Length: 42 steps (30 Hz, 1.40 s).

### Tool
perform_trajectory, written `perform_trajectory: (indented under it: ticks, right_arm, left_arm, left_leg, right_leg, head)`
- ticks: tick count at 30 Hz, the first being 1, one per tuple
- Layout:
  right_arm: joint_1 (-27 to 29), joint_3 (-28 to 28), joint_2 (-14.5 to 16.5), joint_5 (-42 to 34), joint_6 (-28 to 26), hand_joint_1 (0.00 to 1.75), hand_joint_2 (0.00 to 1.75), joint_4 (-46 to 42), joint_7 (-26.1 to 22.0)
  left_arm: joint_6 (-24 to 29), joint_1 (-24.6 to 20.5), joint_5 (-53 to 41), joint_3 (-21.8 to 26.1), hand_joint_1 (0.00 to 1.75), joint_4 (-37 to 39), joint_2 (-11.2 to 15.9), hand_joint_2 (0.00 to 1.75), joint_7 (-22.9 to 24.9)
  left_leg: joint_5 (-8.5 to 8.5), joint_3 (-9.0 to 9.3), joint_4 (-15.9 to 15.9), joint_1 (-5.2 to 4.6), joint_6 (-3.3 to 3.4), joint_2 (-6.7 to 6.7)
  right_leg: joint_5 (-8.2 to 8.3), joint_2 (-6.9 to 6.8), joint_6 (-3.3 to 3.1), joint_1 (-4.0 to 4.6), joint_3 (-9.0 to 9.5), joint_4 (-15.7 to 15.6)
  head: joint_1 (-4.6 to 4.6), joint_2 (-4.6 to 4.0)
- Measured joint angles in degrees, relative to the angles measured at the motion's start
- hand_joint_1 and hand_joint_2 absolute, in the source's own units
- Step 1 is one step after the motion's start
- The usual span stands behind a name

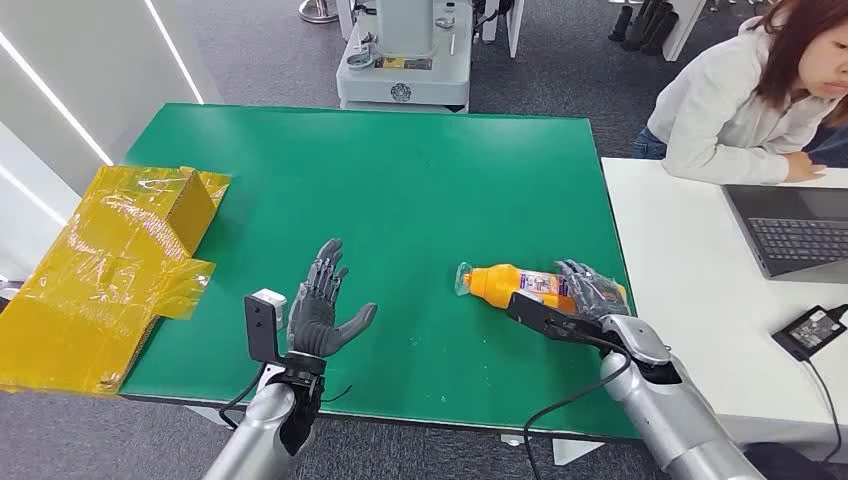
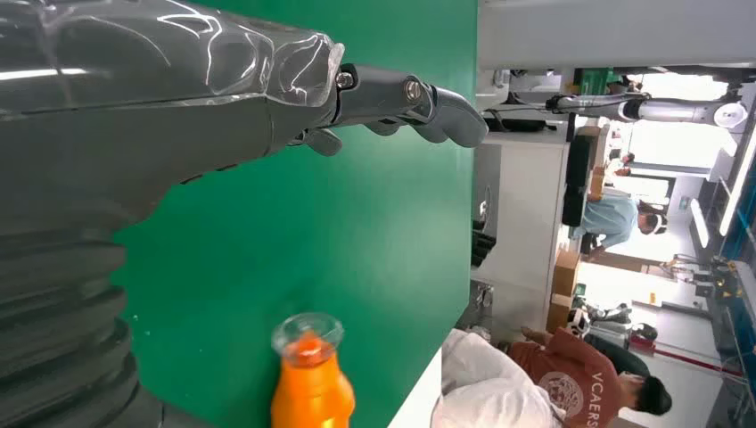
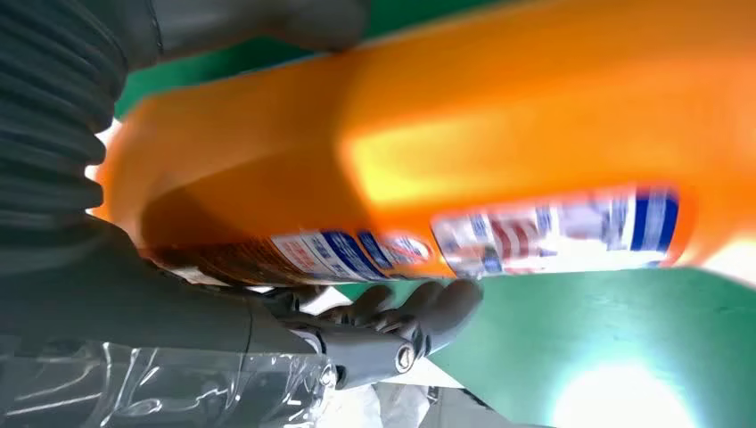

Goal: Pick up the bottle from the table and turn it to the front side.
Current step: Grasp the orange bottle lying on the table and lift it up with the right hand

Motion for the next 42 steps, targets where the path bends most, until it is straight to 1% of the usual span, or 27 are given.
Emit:
perform_trajectory:
  ticks: [7,11,15,21,23,25,27,29,33,38,42]
  right_arm:
    - [0.69,0.0,-0.01,-0.47,0.95,1.75,1.75,-1.34,-0.91]
    - [1.03,-0.02,-0.01,-1.7,0.89,1.75,1.75,-1.66,-2.31]
    - [2.93,-0.31,0.0,-4.52,-0.24,1.75,1.75,-3.89,-5.28]
    - [6.52,-1.77,1.06,-11.78,-1.8,1.75,1.75,-7.41,-12.09]
    - [7.89,-2.45,2.04,-15.7,-1.87,1.75,1.75,-8.44,-15.5]
    - [9.79,-3.22,3.64,-20.9,-2.14,1.75,1.75,-9.71,-19.69]
    - [11.82,-3.58,5.85,-25.05,-3.22,1.75,1.75,-11.18,-22.71]
    - [13.49,-3.61,8.19,-27.75,-5.03,1.75,1.75,-12.76,-24.68]
    - [15.35,-3.63,11.58,-30.28,-8.41,1.75,1.75,-16.1,-27.47]
    - [16.66,-3.69,14.01,-31.12,-10.74,1.75,1.75,-19.02,-29.2]
    - [16.79,-3.69,15.39,-31.16,-12.2,1.75,1.75,-19.59,-29.99]
  left_arm:
    - [-0.03,0.0,0.05,0.0,0.0,0.08,-0.07,1.75,0.0]
    - [-0.22,-0.01,-0.04,0.03,0.0,0.26,-0.08,1.75,0.0]
    - [-0.44,-0.01,-0.1,0.07,0.0,0.38,-0.06,1.75,-0.01]
    - [-0.49,0.03,-0.07,0.23,0.0,0.38,-0.06,1.75,-0.11]
    - [-0.48,0.05,0.1,0.45,0.0,0.38,-0.06,1.75,-0.16]
    - [-0.26,0.08,0.39,0.86,0.0,0.37,-0.03,1.75,-0.28]
    - [0.28,0.1,0.58,1.26,0.0,0.32,0.02,1.75,-0.41]
    - [0.89,0.11,0.62,1.64,0.0,0.12,0.08,1.75,-0.22]
    - [1.02,0.14,1.51,2.38,0.0,-0.41,0.34,1.75,1.13]
    - [-0.79,-0.11,3.28,2.54,0.0,-0.64,0.35,1.75,2.85]
    - [-2.82,-1.68,4.12,2.15,0.0,-0.65,0.23,1.75,3.88]
  left_leg:
    - [0.0,0.01,-0.01,0.0,0.0,0.01]
    - [0.0,0.01,0.0,0.0,0.0,0.01]
    - [0.0,0.01,-0.01,0.0,0.0,0.01]
    - [0.0,0.0,-0.02,0.0,0.0,0.01]
    - [0.0,-0.01,-0.03,0.01,0.0,0.0]
    - [0.0,-0.03,-0.04,0.02,0.0,-0.02]
    - [0.0,-0.03,-0.05,0.02,0.0,-0.01]
    - [0.0,-0.04,-0.06,0.02,-0.01,-0.01]
    - [0.0,-0.06,-0.08,0.02,-0.01,0.0]
    - [0.01,-0.08,-0.05,0.0,-0.01,0.01]
    - [0.01,-0.08,-0.03,0.0,0.0,0.0]
  right_leg:
    - [0.0,0.01,0.0,0.0,0.0,0.0]
    - [0.0,0.01,0.0,0.0,0.0,0.0]
    - [0.0,0.01,0.0,0.0,0.0,0.0]
    - [0.0,0.01,0.0,0.01,0.0,0.0]
    - [0.0,-0.01,-0.01,0.01,0.0,0.01]
    - [-0.01,-0.02,-0.01,0.02,-0.01,0.03]
    - [-0.01,0.0,-0.01,0.02,-0.03,0.05]
    - [-0.02,0.0,-0.02,0.02,-0.05,0.06]
    - [-0.02,0.0,-0.02,0.02,-0.09,0.07]
    - [-0.02,0.0,-0.01,0.01,-0.09,0.05]
    - [-0.01,-0.01,-0.01,0.0,-0.08,0.04]
  head:
    - [-0.01,0.0]
    - [0.0,0.0]
    - [-0.01,0.0]
    - [0.0,0.0]
    - [0.0,0.0]
    - [0.0,0.0]
    - [-0.01,0.0]
    - [-0.01,0.0]
    - [-0.02,0.0]
    - [-0.01,0.0]
    - [-0.01,0.0]
